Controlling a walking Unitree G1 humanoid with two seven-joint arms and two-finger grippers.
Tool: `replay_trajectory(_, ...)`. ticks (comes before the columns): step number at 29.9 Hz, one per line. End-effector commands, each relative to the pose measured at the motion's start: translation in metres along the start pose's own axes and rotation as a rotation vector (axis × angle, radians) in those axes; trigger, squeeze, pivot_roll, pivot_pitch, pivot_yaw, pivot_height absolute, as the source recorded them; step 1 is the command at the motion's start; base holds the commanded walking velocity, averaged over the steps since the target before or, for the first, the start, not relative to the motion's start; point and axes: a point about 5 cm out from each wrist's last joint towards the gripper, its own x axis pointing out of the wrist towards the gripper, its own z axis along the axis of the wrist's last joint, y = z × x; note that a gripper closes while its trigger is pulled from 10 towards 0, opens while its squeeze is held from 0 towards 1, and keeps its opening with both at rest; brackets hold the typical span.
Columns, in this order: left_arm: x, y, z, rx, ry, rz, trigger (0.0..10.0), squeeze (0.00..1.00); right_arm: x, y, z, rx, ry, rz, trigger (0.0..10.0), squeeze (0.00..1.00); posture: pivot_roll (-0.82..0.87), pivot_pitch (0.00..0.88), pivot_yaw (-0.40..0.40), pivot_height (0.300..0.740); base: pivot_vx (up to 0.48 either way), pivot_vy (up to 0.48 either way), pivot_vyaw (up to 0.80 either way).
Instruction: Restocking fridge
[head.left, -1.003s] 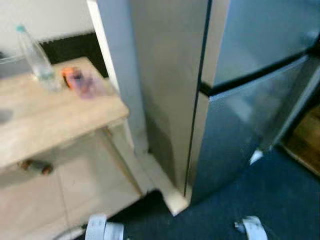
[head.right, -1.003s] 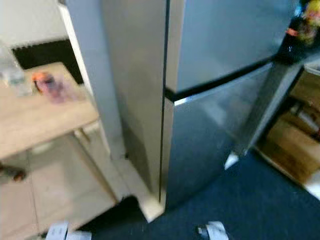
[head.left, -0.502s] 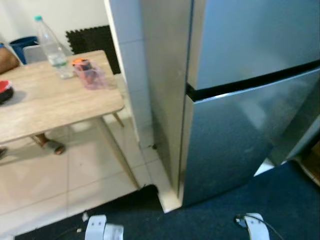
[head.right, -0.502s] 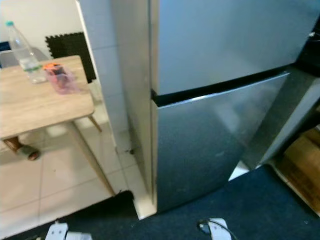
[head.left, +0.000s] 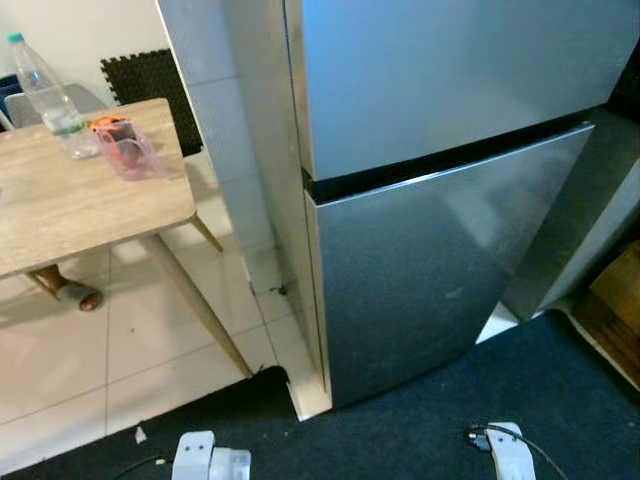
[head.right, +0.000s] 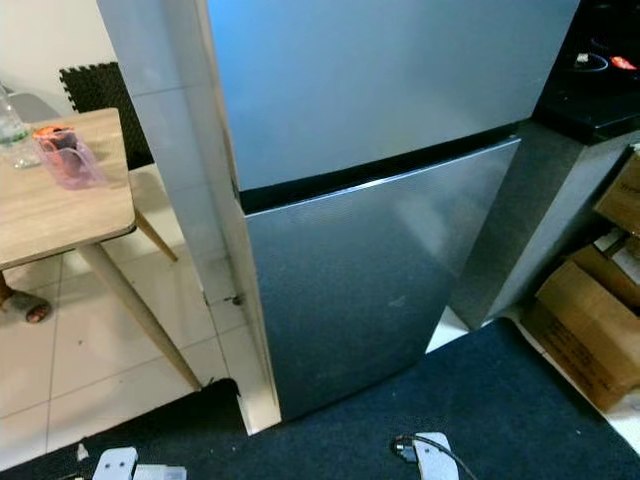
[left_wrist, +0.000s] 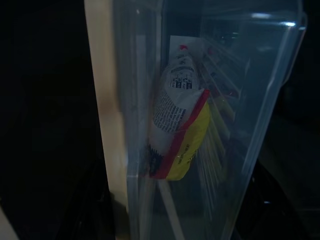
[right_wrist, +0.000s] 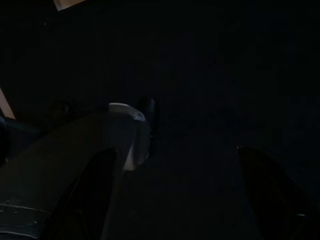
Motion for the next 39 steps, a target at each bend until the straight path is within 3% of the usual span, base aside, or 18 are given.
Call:
replay_trajectory(1,0.000,0.001,0.000,-0.002,-0.006,0.003,10.0,0.00,0.001,0.001,0.013,-0.019,-0.060,0.042,10.0,0.00,-0.04,0.000,0.016,0.740,0.000,0.000,0.00)
replay_trajectory(5,0.000,0.001,-0.001,-0.002,-0.005,0.003,10.0,0.00,0.001,0.002,0.025,0.006,-0.113,0.094,10.0,0.00,-0.04,0.000,0.016,0.740,0.000,0.000,0.00)
replay_trajectory(6,0.000,0.002,-0.001,-0.002,-0.004,0.004,10.0,0.00,0.000,0.005,0.037,0.013,-0.158,0.180,10.0,0.00,-0.04,0.000,0.014,0.740,0.000,0.000,0.00)
replay_trajectory(7,0.000,0.002,-0.001,-0.002,-0.004,0.007,10.0,0.00,-0.003,0.012,0.060,-0.018,-0.243,0.377,10.0,0.00,-0.04,0.000,0.015,0.740,0.000,0.000,0.00)
replay_trajectory(9,-0.001,0.002,-0.001,-0.002,-0.004,0.009,10.0,0.00,-0.008,0.015,0.078,-0.062,-0.299,0.511,10.0,0.00,-0.04,0.000,0.012,0.740,0.000,0.000,0.00)
replay_trajectory(13,-0.001,0.003,0.000,-0.003,-0.005,0.012,10.0,0.00,-0.016,0.017,0.103,-0.119,-0.372,0.659,10.0,0.00,-0.04,0.000,0.011,0.740,0.000,0.000,0.00)
replay_trajectory(17,0.000,0.003,0.000,-0.004,-0.007,0.013,10.0,0.00,-0.036,0.024,0.139,-0.189,-0.474,0.934,10.0,0.00,-0.04,0.000,0.010,0.740,0.000,0.000,0.00)
replay_trajectory(18,0.000,0.003,0.000,-0.004,-0.007,0.013,10.0,0.00,-0.036,0.024,0.139,-0.189,-0.474,0.934,10.0,0.00,-0.04,0.000,0.010,0.740,0.000,0.000,0.00)
replay_trajectory(19,0.000,0.003,0.000,-0.004,-0.008,0.014,10.0,0.00,-0.046,0.027,0.153,-0.206,-0.510,1.043,10.0,0.07,-0.04,0.000,0.009,0.740,0.000,0.000,0.00)
replay_trajectory(20,0.000,0.003,0.001,-0.005,-0.009,0.013,10.0,0.00,-0.057,0.030,0.166,-0.218,-0.552,1.128,10.0,0.30,-0.04,0.000,0.008,0.740,0.000,0.000,0.00)
replay_trajectory(21,0.000,0.003,0.001,-0.006,-0.010,0.012,10.0,0.00,-0.067,0.033,0.181,-0.214,-0.612,1.186,10.0,1.00,-0.04,0.000,0.009,0.740,0.000,0.000,0.00)
replay_trajectory(24,-0.001,0.003,0.001,-0.006,-0.012,0.008,10.0,0.00,-0.099,0.038,0.223,-0.257,-0.817,1.256,10.0,1.00,-0.04,0.000,0.010,0.740,0.000,0.000,0.00)
replay_trajectory(26,0.000,0.003,0.001,-0.006,-0.012,0.007,10.0,0.00,-0.109,0.039,0.239,-0.294,-0.889,1.244,10.0,1.00,-0.04,0.000,0.008,0.740,0.000,0.000,0.00)
replay_trajectory(28,0.000,0.003,0.001,-0.006,-0.012,0.007,10.0,0.00,-0.109,0.039,0.239,-0.294,-0.889,1.244,10.0,1.00,-0.04,0.000,0.008,0.740,0.000,0.000,0.00)
replay_trajectory(31,0.000,0.002,0.000,-0.005,-0.012,0.005,10.0,0.00,-0.130,0.044,0.275,-0.484,-1.015,1.118,10.0,1.00,-0.04,0.000,0.001,0.740,0.000,0.000,0.00)
replay_trajectory(32,0.000,0.002,0.000,-0.005,-0.012,0.005,10.0,0.00,-0.130,0.044,0.275,-0.484,-1.015,1.118,10.0,1.00,-0.04,0.000,0.001,0.740,0.000,0.000,0.00)
replay_trajectory(33,0.000,0.002,0.000,-0.005,-0.012,0.004,10.0,0.00,-0.137,0.047,0.286,-0.541,-1.048,1.092,10.0,0.05,-0.04,0.000,0.001,0.740,0.000,0.000,0.00)
replay_trajectory(39,0.000,0.002,0.001,0.000,-0.013,0.001,10.0,0.00,-0.161,0.057,0.314,-0.731,-1.100,0.963,10.0,0.00,-0.04,0.000,0.002,0.740,0.000,0.000,0.00)
